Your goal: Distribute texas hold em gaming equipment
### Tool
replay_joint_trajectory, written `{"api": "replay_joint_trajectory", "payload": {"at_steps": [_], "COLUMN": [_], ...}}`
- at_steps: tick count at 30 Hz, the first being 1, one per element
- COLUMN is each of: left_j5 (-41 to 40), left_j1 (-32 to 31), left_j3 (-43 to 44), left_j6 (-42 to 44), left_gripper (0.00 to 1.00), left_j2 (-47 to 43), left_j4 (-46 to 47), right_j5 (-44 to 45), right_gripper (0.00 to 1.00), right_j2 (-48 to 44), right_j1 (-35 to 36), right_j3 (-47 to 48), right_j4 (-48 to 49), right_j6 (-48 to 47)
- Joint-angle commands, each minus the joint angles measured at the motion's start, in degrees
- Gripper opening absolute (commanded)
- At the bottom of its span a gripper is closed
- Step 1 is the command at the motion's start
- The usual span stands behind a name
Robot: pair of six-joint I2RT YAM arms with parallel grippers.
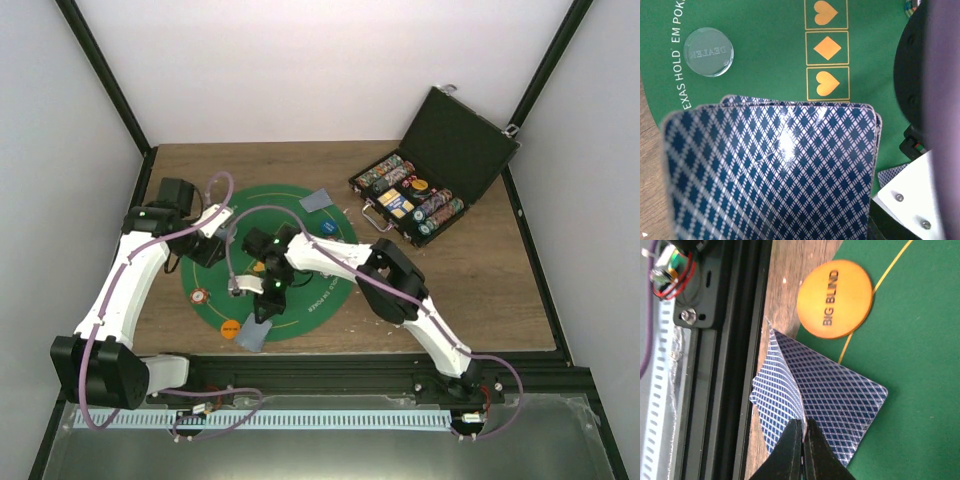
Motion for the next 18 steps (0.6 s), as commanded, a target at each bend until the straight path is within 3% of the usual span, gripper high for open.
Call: {"api": "replay_joint_trajectory", "payload": {"at_steps": [1, 13, 16, 18], "left_j5": [0.57, 0.7, 0.62, 0.53], "left_j1": [0.33, 0.31, 0.31, 0.31], "left_j3": [1.08, 1.07, 1.28, 1.61], "left_j6": [0.41, 0.46, 0.6, 0.54], "left_gripper": [0.38, 0.38, 0.38, 0.38], "left_j2": [-1.04, -0.24, -0.25, -0.18], "left_j4": [1.07, 1.14, 0.97, 0.52], "right_j5": [4.26, 8.9, 11.29, 12.98], "right_gripper": [0.01, 0.03, 0.22, 0.44], "right_j2": [1.98, 3.95, 3.76, 2.98], "right_j1": [1.15, 1.87, 2.25, 2.46], "right_j3": [2.71, 4.6, 4.75, 5.52], "right_j4": [-3.75, -3.35, -2.77, -3.68], "right_j6": [-3.08, -3.15, -2.29, -1.74]}}
